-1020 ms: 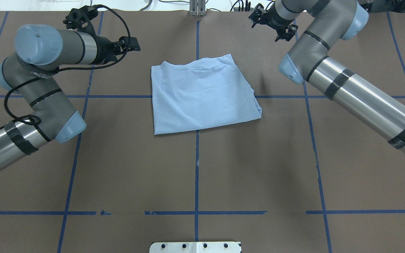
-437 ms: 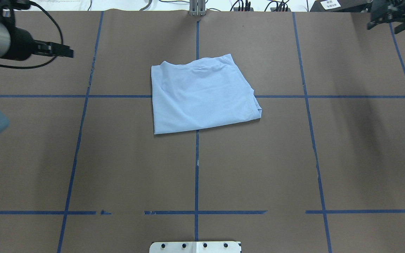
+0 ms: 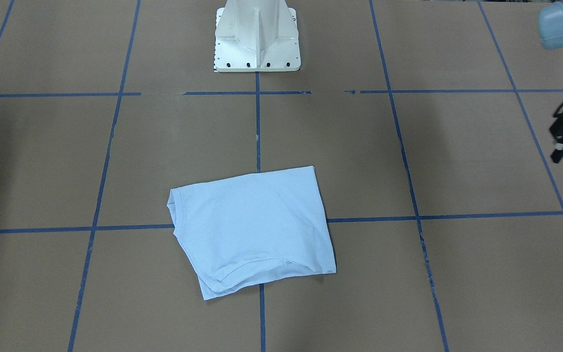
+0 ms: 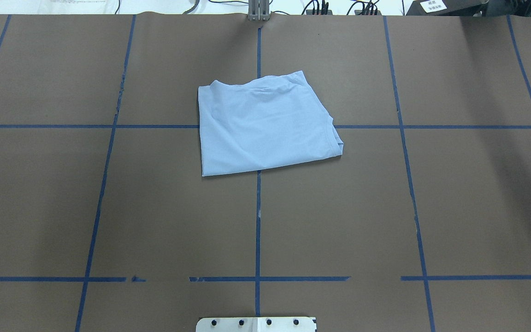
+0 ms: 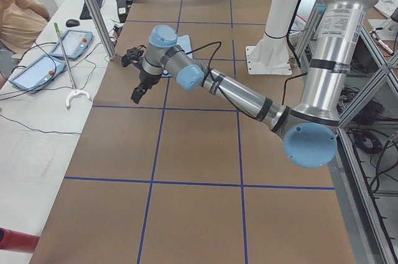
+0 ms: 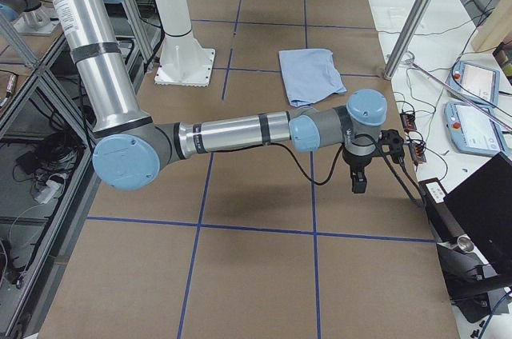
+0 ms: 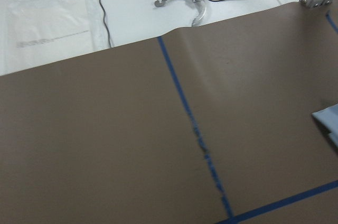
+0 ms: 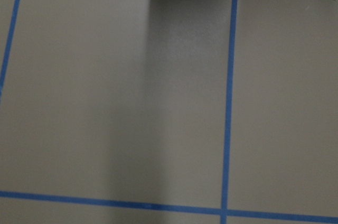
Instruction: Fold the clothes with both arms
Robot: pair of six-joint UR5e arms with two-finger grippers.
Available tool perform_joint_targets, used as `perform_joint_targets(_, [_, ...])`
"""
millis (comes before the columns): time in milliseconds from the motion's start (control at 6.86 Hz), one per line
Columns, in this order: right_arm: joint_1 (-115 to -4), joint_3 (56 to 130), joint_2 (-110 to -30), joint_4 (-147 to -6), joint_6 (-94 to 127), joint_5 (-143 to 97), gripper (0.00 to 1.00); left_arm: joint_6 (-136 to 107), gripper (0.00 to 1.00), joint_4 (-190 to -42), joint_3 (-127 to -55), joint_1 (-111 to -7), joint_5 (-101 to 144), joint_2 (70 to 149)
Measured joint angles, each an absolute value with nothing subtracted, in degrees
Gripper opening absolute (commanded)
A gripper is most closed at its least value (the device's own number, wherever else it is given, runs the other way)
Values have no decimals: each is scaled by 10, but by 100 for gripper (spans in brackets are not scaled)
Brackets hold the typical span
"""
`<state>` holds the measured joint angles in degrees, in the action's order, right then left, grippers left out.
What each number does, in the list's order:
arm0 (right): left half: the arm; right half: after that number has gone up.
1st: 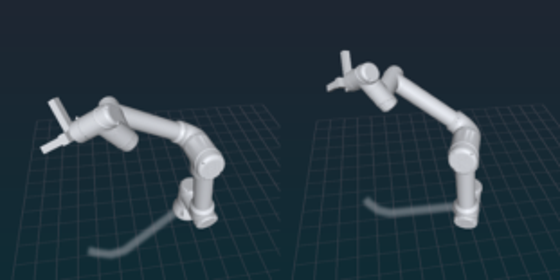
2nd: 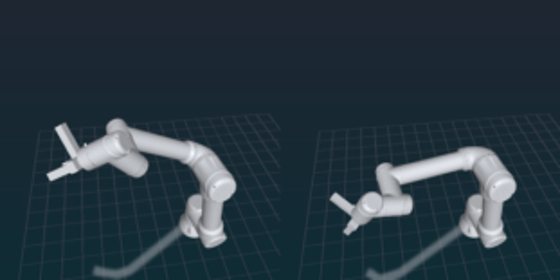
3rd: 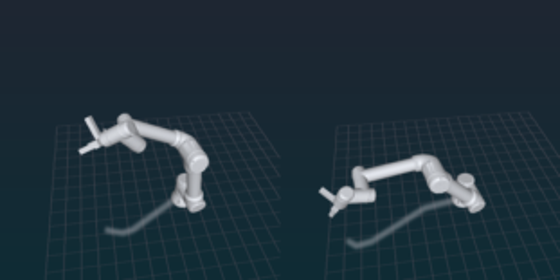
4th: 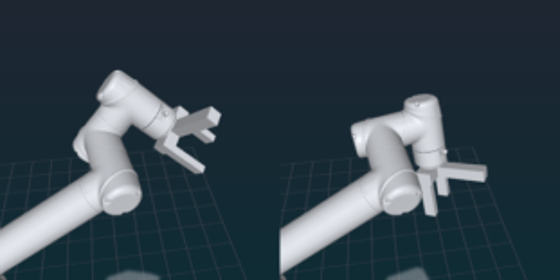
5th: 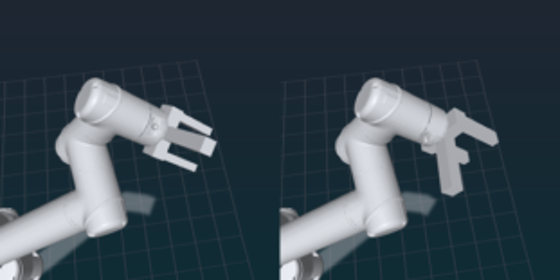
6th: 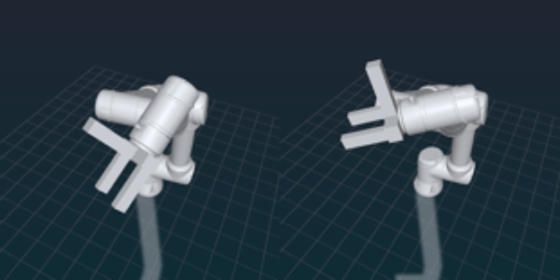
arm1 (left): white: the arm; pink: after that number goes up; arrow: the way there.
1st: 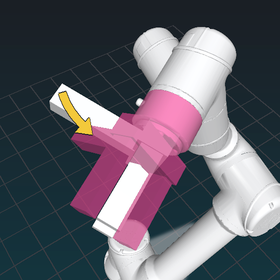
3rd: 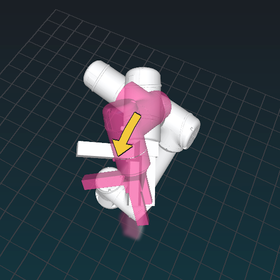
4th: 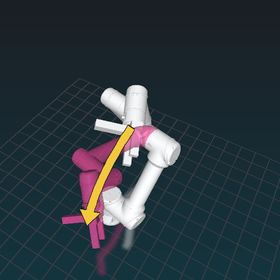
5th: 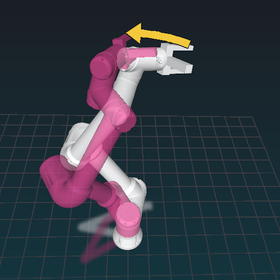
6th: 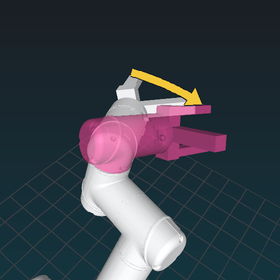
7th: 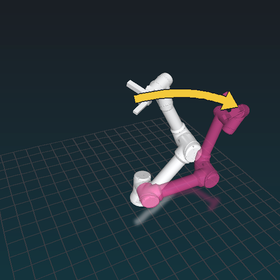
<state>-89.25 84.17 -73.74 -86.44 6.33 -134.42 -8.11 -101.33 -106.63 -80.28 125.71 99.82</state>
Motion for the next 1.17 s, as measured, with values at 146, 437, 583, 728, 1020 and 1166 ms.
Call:
perform_joint_targets(146, [-902,866,-761,-899,18,-1346,100,-5,100,-937,-1063,-844,1283,991])
perform_joint_targets(437, [-899,923,-803,-960,-5,-1342,100,53,100,-843,-1089,-876,1316,922])
perform_joint_targets(583, [-898,939,-817,-971,-6,-1341,100,57,100,-832,-1097,-879,1328,892])
perform_joint_targets(728, [-896,945,-826,-973,-4,-1343,100,59,100,-831,-1097,-880,1338,872])
perform_joint_targets(1020, [-882,944,-834,-972,2,-1343,100,61,100,-862,-1080,-879,1361,855])
perform_joint_targets(1166, [-872,944,-841,-971,3,-1344,100,63,100,-878,-1073,-879,1370,850])
